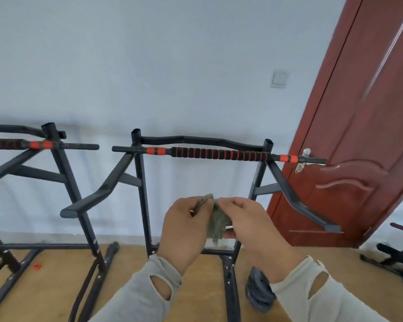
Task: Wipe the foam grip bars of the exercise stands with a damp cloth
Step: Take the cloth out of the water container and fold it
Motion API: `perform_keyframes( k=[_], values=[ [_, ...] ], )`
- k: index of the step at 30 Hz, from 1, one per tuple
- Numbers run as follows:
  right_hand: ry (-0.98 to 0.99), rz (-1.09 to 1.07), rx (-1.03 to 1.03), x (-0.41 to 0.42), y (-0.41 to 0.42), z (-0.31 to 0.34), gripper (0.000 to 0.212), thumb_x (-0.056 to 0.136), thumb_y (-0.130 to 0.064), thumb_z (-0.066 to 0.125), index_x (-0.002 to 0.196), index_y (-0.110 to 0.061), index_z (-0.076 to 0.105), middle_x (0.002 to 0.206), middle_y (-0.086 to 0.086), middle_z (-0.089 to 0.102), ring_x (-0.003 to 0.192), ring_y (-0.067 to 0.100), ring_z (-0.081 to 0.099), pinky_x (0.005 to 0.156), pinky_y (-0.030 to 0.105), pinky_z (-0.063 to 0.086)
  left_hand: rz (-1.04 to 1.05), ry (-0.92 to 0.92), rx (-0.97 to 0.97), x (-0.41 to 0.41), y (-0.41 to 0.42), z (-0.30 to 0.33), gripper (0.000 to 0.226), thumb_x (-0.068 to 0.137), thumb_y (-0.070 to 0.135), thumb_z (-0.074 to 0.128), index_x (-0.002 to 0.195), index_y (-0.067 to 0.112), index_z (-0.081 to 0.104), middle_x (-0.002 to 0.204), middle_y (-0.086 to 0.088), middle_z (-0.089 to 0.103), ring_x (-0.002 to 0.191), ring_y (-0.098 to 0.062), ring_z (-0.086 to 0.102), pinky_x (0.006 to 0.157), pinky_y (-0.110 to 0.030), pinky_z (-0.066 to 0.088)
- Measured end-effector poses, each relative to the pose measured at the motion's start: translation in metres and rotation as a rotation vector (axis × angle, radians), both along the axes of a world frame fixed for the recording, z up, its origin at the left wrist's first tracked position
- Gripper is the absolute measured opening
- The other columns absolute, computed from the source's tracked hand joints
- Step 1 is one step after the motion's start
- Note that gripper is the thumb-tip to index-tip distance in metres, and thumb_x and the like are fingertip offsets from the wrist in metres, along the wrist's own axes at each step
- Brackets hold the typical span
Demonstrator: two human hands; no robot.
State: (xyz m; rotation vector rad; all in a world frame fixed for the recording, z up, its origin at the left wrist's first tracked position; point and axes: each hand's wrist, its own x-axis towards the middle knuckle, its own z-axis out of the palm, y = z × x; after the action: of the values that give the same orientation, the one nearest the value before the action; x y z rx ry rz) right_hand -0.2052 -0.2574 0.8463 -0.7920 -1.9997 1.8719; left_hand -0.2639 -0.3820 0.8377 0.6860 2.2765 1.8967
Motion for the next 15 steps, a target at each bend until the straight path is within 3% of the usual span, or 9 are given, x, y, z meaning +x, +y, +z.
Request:
perform_keyframes(
  k=[2, 4, 6, 9, 11, 13, 15],
  values=[
    [0.035, 0.054, -0.101, -0.006, -0.003, 0.006, 0.031, 0.104, -0.036, 0.056, 0.098, -0.019, 0.081, 0.097, 0.004, 0.079, 0.092, 0.021, 0.076, 0.081, 0.039, 0.063, -0.095, 0.112, -0.058, 0.0, 0.009, 0.002, 0.033, 0.101, 0.025, 0.052, 0.073, 0.033, 0.068, 0.074, 0.014, 0.067, 0.076, -0.005, 0.064, 0.068, -0.018, 0.048],
    [0.055, 0.114, -0.11, -0.012, 0.001, 0.013, 0.026, 0.102, -0.034, 0.06, 0.102, -0.019, 0.081, 0.098, 0.002, 0.08, 0.094, 0.017, 0.076, 0.086, 0.038, 0.061, -0.133, 0.24, -0.125, -0.01, 0.018, 0.001, 0.034, 0.099, 0.018, 0.049, 0.074, 0.039, 0.061, 0.078, 0.017, 0.062, 0.083, -0.005, 0.06, 0.072, -0.017, 0.044],
    [0.067, 0.069, 0.011, -0.021, 0.017, 0.017, 0.016, 0.097, -0.028, 0.069, 0.107, -0.018, 0.077, 0.097, 0.001, 0.079, 0.091, 0.016, 0.077, 0.085, 0.037, 0.062, -0.192, 0.277, -0.128, -0.021, 0.025, 0.003, 0.035, 0.096, 0.012, 0.05, 0.091, 0.044, 0.062, 0.09, 0.024, 0.062, 0.093, -0.002, 0.059, 0.078, -0.018, 0.047],
    [0.051, -0.054, 0.112, -0.043, 0.061, 0.025, 0.011, 0.1, -0.015, 0.063, 0.1, -0.016, 0.074, 0.088, 0.003, 0.079, 0.078, 0.015, 0.077, 0.074, 0.035, 0.064, -0.295, 0.024, 0.044, -0.045, 0.041, 0.011, 0.046, 0.097, 0.01, 0.054, 0.127, 0.045, 0.052, 0.111, 0.023, 0.069, 0.106, 0.0, 0.063, 0.089, -0.02, 0.052],
    [0.041, -0.047, 0.073, -0.057, 0.093, 0.033, 0.019, 0.102, -0.009, 0.056, 0.097, -0.013, 0.074, 0.077, 0.001, 0.077, 0.067, 0.011, 0.074, 0.065, 0.029, 0.061, -0.239, -0.002, 0.107, -0.071, 0.061, 0.009, 0.043, 0.097, 0.013, 0.058, 0.13, 0.04, 0.051, 0.117, 0.017, 0.069, 0.106, -0.001, 0.064, 0.086, -0.018, 0.052],
    [0.045, 0.039, 0.022, -0.068, 0.121, 0.039, 0.024, 0.102, -0.004, 0.052, 0.096, -0.01, 0.075, 0.073, 0.002, 0.074, 0.062, 0.011, 0.07, 0.062, 0.027, 0.057, -0.208, 0.056, 0.029, -0.099, 0.088, 0.01, 0.037, 0.095, 0.03, 0.063, 0.128, 0.041, 0.052, 0.123, 0.025, 0.062, 0.11, 0.005, 0.059, 0.086, -0.013, 0.049],
    [0.029, 0.119, 0.041, -0.074, 0.147, 0.041, 0.029, 0.102, -0.002, 0.049, 0.098, -0.009, 0.076, 0.08, 0.007, 0.075, 0.07, 0.014, 0.07, 0.069, 0.03, 0.058, -0.361, -0.082, -0.026, -0.123, 0.117, 0.013, 0.033, 0.091, 0.042, 0.067, 0.123, 0.037, 0.06, 0.12, 0.02, 0.067, 0.111, 0.001, 0.062, 0.093, -0.021, 0.051]
  ],
)
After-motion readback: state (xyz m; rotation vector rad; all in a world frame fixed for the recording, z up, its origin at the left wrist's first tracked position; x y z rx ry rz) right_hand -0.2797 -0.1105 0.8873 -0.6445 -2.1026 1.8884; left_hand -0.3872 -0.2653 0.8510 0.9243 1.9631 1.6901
